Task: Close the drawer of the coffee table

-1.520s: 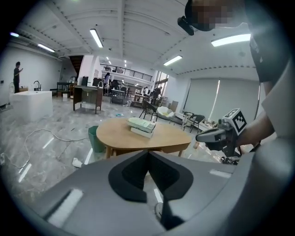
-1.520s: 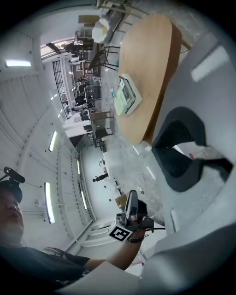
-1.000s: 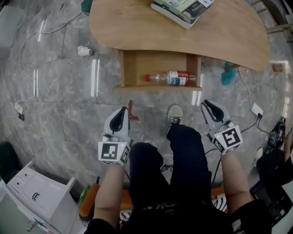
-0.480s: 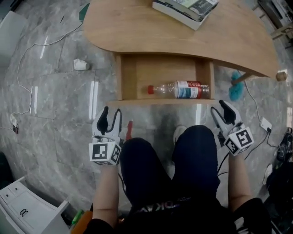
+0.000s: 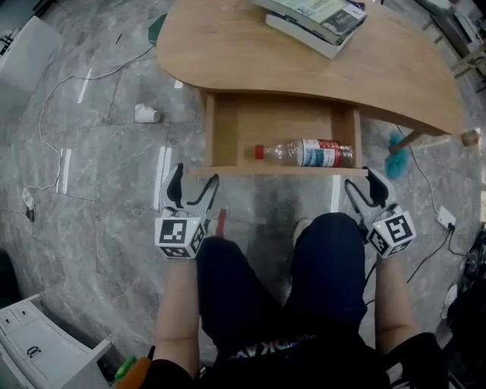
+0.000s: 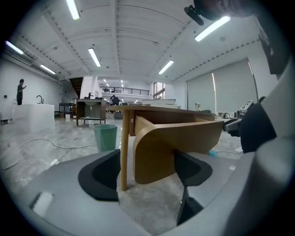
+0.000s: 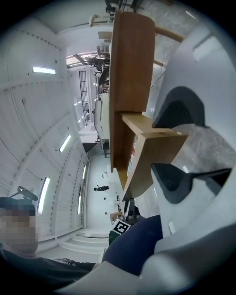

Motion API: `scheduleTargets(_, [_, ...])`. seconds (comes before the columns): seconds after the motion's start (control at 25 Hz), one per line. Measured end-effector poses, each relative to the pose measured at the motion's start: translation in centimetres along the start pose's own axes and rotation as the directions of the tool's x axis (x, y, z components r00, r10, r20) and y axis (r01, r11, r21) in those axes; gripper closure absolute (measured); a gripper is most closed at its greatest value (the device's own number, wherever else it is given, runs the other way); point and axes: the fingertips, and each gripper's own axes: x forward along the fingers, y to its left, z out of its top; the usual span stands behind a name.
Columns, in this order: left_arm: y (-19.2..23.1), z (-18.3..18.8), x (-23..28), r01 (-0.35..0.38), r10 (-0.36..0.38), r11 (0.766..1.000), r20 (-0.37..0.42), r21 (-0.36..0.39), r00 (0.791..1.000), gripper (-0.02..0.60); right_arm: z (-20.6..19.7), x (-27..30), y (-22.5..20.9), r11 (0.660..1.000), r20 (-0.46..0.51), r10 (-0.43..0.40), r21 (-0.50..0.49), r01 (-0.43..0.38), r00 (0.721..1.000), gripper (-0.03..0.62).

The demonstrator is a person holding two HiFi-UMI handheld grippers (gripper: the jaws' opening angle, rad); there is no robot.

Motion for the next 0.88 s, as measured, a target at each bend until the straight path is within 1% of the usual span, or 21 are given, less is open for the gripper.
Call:
scheduleTargets(0.12, [0.2,0.1,0.0,0.01,-0.009,0.999,0.013,-0.032,1.0,0.206,0.2,1.5,0.3,1.0,-0.003,-0.004,-0.025,0.004,1.0,0.367])
scheduleTargets(0.24, [0.0,0.0,0.1,0.009,-0.008,0.998,0.017,-0.069,1.0,0.218,0.3,1.7,0.3,1.0,-0.001,-0.017,-0.02,0.017,1.0,0.356])
scheduleTargets(0.28, [-0.1,0.1,0.1,0.004,-0.003,0.998,0.017,-0.068,1.0,0.229,0.2,1.7,0.4,1.0,-0.001,-0.022,-0.017,0.022,1.0,0.356])
scheduleTargets(0.36, [-0.2,0.4,0.1,-0.015,0.016,0.998,0.015,-0.055,1.0,0.283,0.2,1.6,0.6,1.0,-0.006,-0.03,-0.009,0.03,1.0,0.356])
scheduleTargets(0.4, [-0.2,0.6,0.2,-0.027,0.027,0.998,0.015,-0.053,1.0,0.293,0.3,1.7,0.7,0.999,-0.009,-0.034,-0.004,0.034,0.999,0.356])
scheduleTargets(0.56, [0.7,1.4,0.5,-0.044,0.045,0.998,0.019,-0.051,0.999,0.293,1.2,2.3,0.8,0.999,-0.005,-0.042,0.011,0.042,0.999,0.358])
scheduleTargets(0.8, [1.3,3.0,1.0,-0.052,0.055,0.997,0.056,-0.053,0.997,0.295,2.9,2.8,0.3,0.999,0.022,-0.042,0.023,0.041,0.999,0.358])
scheduleTargets(0.88, [1.5,3.5,1.4,-0.056,0.059,0.997,0.058,-0.057,0.997,0.296,3.3,3.1,0.0,0.999,0.025,-0.044,0.027,0.044,0.999,0.358])
